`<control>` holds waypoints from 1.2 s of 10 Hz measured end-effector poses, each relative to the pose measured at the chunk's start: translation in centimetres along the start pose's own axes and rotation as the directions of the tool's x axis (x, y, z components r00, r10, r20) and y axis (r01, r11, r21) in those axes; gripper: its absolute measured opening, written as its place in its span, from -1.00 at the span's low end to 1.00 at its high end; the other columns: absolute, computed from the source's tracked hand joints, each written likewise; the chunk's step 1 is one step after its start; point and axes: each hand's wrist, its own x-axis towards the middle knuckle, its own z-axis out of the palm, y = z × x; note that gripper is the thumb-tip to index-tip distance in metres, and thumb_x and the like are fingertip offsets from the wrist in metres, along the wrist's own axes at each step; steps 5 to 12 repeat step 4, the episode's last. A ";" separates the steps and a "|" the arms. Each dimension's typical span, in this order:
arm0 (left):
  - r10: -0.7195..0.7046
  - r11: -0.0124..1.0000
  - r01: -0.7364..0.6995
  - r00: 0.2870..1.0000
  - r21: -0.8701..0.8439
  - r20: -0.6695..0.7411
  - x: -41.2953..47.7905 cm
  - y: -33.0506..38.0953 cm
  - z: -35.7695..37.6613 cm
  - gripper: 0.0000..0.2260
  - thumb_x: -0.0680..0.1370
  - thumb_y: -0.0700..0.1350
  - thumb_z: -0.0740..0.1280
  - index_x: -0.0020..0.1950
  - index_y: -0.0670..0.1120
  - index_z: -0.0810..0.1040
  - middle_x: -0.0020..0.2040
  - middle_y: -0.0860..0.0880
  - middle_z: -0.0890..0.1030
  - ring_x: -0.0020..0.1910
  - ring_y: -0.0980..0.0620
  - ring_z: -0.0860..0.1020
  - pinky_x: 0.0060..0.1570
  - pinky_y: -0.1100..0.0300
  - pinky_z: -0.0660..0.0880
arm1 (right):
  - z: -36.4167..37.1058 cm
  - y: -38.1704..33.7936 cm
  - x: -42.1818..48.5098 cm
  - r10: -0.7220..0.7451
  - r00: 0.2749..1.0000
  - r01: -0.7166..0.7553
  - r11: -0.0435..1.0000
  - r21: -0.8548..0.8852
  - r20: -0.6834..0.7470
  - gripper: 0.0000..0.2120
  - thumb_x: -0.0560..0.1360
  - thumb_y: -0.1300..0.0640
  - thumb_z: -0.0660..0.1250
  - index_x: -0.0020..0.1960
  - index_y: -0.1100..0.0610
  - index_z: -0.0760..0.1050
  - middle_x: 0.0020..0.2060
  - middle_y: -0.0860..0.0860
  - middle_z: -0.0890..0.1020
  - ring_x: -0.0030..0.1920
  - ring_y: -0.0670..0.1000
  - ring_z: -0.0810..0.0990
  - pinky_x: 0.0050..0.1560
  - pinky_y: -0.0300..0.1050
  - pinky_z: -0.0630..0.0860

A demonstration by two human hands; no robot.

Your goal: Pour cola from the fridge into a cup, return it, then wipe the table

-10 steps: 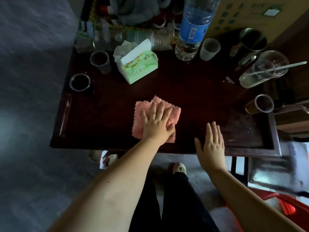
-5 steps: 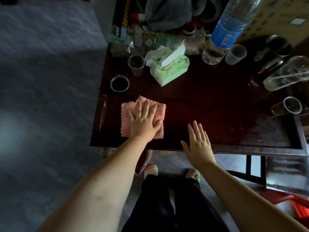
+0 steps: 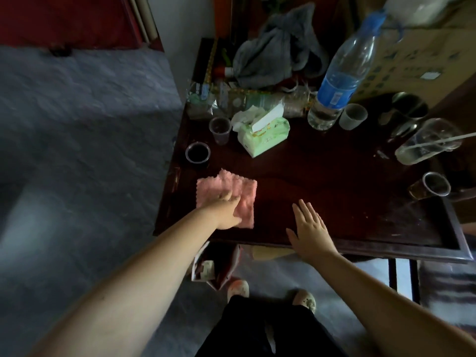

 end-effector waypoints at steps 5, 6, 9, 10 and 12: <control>0.179 0.981 -0.119 0.853 0.151 -0.490 -12.1 5.9 -20.7 -0.46 0.58 0.19 0.15 0.51 0.03 0.18 0.50 -0.05 0.25 0.42 -0.07 0.28 0.33 0.03 0.31 | -21.4 -5.1 1.4 -0.230 0.903 0.283 0.954 0.100 -0.363 -0.52 0.57 -0.03 0.18 0.45 0.05 0.25 0.37 0.03 0.42 0.34 0.05 0.40 0.26 -0.10 0.34; 0.179 0.981 -0.119 0.853 0.151 -0.490 -12.1 5.9 -20.7 -0.46 0.58 0.19 0.15 0.51 0.03 0.18 0.50 -0.05 0.25 0.42 -0.07 0.28 0.33 0.03 0.31 | -21.4 -5.1 1.4 -0.230 0.903 0.283 0.954 0.100 -0.363 -0.52 0.57 -0.03 0.18 0.45 0.05 0.25 0.37 0.03 0.42 0.34 0.05 0.40 0.26 -0.10 0.34; 0.179 0.981 -0.119 0.853 0.151 -0.490 -12.1 5.9 -20.7 -0.46 0.58 0.19 0.15 0.51 0.03 0.18 0.50 -0.05 0.25 0.42 -0.07 0.28 0.33 0.03 0.31 | -21.4 -5.1 1.4 -0.230 0.903 0.283 0.954 0.100 -0.363 -0.52 0.57 -0.03 0.18 0.45 0.05 0.25 0.37 0.03 0.42 0.34 0.05 0.40 0.26 -0.10 0.34; 0.179 0.981 -0.119 0.853 0.151 -0.490 -12.1 5.9 -20.7 -0.46 0.58 0.19 0.15 0.51 0.03 0.18 0.50 -0.05 0.25 0.42 -0.07 0.28 0.33 0.03 0.31 | -21.4 -5.1 1.4 -0.230 0.903 0.283 0.954 0.100 -0.363 -0.52 0.57 -0.03 0.18 0.45 0.05 0.25 0.37 0.03 0.42 0.34 0.05 0.40 0.26 -0.10 0.34; 0.179 0.981 -0.119 0.853 0.151 -0.490 -12.1 5.9 -20.7 -0.46 0.58 0.19 0.15 0.51 0.03 0.18 0.50 -0.05 0.25 0.42 -0.07 0.28 0.33 0.03 0.31 | -21.4 -5.1 1.4 -0.230 0.903 0.283 0.954 0.100 -0.363 -0.52 0.57 -0.03 0.18 0.45 0.05 0.25 0.37 0.03 0.42 0.34 0.05 0.40 0.26 -0.10 0.34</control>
